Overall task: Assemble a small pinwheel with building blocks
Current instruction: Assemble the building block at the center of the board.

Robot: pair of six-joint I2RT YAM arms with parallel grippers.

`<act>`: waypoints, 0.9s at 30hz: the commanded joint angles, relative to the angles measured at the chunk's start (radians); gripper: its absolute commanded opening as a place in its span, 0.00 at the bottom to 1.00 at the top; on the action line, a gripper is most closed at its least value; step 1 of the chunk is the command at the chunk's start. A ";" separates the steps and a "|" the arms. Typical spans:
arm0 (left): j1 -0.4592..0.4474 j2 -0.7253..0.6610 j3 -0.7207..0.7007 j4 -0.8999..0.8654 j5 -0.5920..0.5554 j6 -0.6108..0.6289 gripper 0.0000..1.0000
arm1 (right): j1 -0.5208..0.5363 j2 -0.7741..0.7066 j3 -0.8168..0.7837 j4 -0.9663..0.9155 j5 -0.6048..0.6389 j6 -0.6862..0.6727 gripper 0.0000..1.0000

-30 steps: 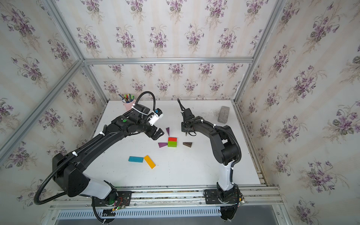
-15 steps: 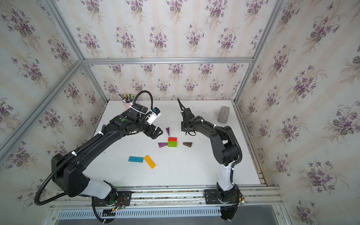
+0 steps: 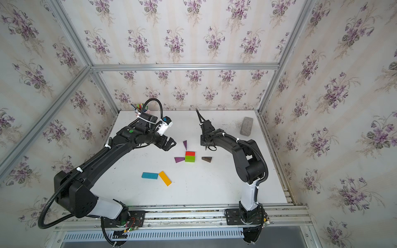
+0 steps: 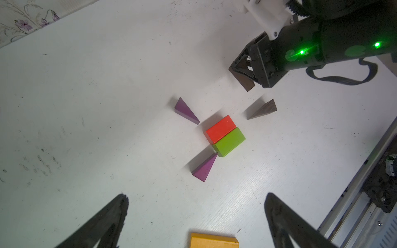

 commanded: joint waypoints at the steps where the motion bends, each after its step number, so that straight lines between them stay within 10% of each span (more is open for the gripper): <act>1: 0.030 -0.007 0.000 0.037 0.085 -0.044 1.00 | 0.001 -0.002 0.006 -0.001 0.019 0.019 0.19; 27: 0.081 -0.015 -0.026 0.042 0.092 -0.063 1.00 | 0.086 0.071 0.113 -0.072 0.076 0.210 0.19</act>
